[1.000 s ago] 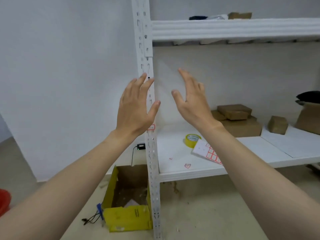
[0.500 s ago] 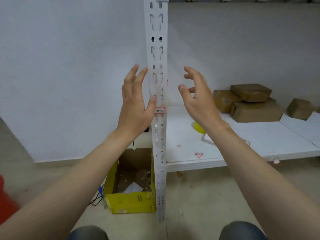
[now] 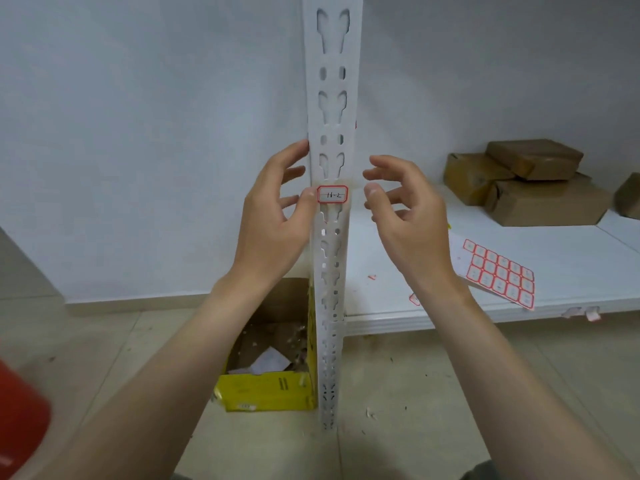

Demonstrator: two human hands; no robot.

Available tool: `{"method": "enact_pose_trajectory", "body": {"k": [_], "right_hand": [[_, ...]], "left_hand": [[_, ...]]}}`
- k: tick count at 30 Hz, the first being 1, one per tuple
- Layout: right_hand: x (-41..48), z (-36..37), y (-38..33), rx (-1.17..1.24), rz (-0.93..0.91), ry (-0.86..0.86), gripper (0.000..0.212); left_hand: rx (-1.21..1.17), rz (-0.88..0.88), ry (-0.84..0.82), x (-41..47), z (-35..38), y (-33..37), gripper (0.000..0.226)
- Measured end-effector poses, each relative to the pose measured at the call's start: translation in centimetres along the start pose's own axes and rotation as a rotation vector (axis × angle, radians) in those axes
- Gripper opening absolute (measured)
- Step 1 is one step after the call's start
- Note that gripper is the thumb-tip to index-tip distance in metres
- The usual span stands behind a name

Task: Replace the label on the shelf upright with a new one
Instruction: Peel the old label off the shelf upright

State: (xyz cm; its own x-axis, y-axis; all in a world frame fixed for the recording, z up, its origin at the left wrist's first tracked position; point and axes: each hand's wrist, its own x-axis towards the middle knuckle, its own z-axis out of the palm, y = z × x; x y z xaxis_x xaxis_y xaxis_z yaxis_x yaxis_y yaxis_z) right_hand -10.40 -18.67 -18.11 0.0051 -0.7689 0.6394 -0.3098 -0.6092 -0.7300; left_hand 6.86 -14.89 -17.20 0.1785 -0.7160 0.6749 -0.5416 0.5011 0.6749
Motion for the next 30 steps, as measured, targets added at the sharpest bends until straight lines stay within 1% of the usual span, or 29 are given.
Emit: {"method": "enact_pose_trajectory", "body": {"k": [9,15,18,24,30], "right_hand": [[-0.5,1.9,2.4,0.067,-0.047,0.057,0.030],[-1.3,1.9,2.7,0.137,-0.091,0.078,0.028],[-1.5,2.2,2.5,0.132,-0.126,0.067,0.028],[-1.5,2.4,2.5,0.104,-0.185,0.061,0.027],[-1.7,2.7,2.5,0.085,-0.216,0.062,0.027]], "left_hand": [[-0.125,0.007,0.102,-0.4,1.2,-1.2,0.040],[-0.128,0.057,0.138,-0.6,1.3,-1.7,0.042],[-0.150,0.071,0.159,-0.7,1.4,-1.9,0.041],[-0.198,0.094,0.165,0.0,2.0,-2.3,0.035],[-0.183,0.081,0.138,0.1,1.6,-2.7,0.035]]}}
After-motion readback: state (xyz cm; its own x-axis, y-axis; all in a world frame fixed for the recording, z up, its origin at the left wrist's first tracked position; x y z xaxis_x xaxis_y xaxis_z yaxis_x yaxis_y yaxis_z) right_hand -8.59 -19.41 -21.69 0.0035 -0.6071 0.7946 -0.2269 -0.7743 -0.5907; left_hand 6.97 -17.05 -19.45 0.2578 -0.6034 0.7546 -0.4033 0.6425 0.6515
